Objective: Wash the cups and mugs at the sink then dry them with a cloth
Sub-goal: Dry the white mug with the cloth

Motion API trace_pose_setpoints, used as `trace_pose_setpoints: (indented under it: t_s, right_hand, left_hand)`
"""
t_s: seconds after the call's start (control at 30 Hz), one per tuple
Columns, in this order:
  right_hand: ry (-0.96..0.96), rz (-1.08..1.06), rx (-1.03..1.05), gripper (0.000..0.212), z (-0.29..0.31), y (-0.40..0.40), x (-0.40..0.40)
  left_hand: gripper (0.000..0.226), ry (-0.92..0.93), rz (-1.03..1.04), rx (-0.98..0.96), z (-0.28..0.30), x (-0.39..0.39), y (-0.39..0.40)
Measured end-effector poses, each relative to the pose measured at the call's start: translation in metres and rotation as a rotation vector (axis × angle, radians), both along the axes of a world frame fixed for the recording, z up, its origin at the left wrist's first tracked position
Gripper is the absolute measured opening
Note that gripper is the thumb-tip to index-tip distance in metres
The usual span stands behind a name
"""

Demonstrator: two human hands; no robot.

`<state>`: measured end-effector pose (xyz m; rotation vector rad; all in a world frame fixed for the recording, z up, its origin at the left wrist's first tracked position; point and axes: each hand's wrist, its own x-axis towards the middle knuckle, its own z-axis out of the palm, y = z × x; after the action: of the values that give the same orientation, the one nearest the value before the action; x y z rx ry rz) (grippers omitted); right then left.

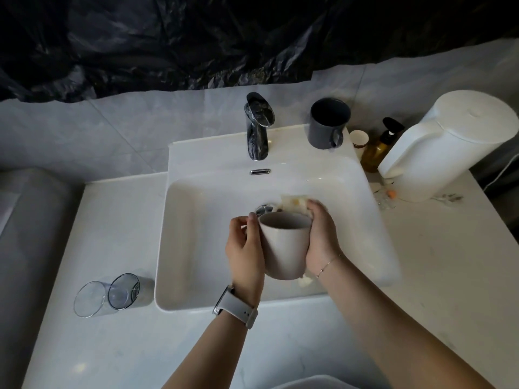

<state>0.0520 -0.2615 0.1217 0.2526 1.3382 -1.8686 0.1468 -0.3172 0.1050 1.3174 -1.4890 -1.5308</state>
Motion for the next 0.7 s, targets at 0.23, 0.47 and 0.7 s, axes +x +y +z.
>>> trace_pose_setpoints:
  t_s: [0.23, 0.47, 0.7]
  right_hand:
    - [0.215, -0.005, 0.086, 0.035, 0.005, 0.004, 0.011]
    - [0.613, -0.064, -0.104, 0.039, -0.001, 0.018, 0.089]
    - [0.957, 0.280, 0.345, 0.041, 0.019, 0.001, 0.015]
  left_hand:
    - [0.030, 0.212, -0.056, 0.298, 0.024, 0.004, -0.021]
    - [0.036, 0.331, 0.139, 0.633, 0.014, -0.002, -0.043]
    - [0.036, 0.311, 0.216, 0.710, 0.007, 0.000, -0.020]
